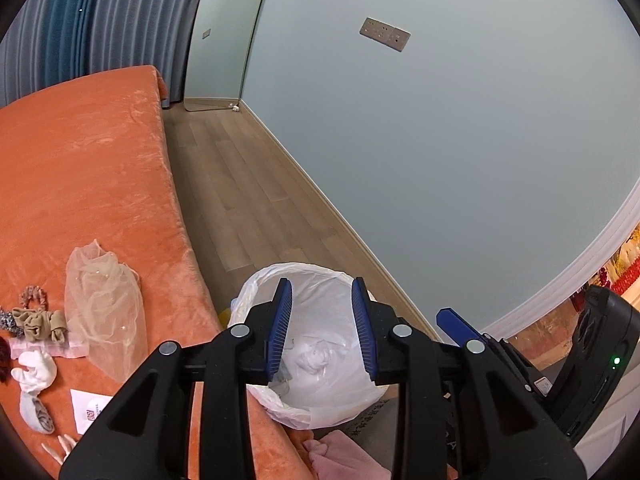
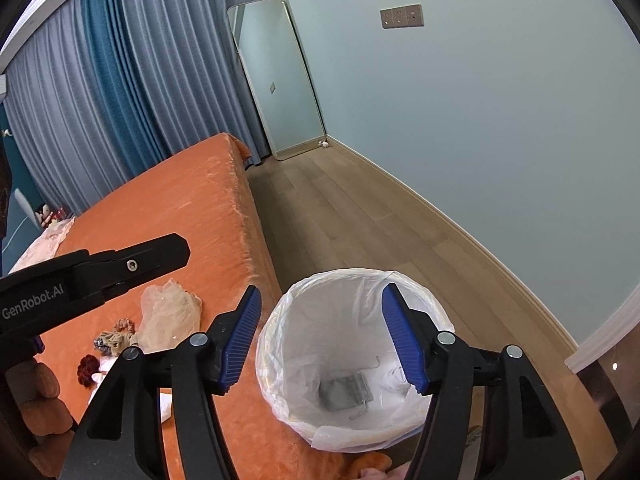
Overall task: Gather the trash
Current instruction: 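Open the left tool while the right tool opens, dropping both socks into the bin, then move both open tools back over the bed toward the white gloves, then grasp the light grey sock with the left tool while the right tool grasps the white gloves, then lift the sock and gloves and carry both over the trash bin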
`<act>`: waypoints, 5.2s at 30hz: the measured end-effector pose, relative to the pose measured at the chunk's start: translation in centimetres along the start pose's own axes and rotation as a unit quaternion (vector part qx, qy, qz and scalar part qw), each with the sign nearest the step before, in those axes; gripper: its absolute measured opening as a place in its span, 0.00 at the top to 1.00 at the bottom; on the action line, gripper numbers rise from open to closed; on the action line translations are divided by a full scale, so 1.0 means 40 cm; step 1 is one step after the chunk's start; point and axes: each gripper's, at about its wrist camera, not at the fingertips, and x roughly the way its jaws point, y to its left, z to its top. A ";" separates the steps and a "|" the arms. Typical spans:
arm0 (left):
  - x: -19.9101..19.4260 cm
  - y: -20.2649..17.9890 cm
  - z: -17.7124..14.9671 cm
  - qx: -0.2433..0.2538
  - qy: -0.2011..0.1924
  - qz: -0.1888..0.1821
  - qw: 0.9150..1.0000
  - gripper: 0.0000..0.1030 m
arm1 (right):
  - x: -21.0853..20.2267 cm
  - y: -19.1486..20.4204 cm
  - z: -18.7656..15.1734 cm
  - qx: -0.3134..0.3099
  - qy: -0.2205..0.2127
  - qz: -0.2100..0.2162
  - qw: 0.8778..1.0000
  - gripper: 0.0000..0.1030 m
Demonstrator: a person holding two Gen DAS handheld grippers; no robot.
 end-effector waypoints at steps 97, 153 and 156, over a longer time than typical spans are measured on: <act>-0.168 0.900 -0.491 -0.253 0.105 0.194 0.942 0.56 | 0.236 0.721 -0.643 -0.218 0.302 0.159 0.914 0.59; -0.301 0.099 -0.159 -0.013 -0.027 0.098 0.995 0.65 | -0.176 0.151 -0.022 -0.020 -0.034 0.134 0.990 0.85; -0.281 0.057 -0.144 0.000 -0.026 0.089 0.996 0.65 | -0.181 0.118 -0.006 -0.012 -0.041 0.124 0.991 0.85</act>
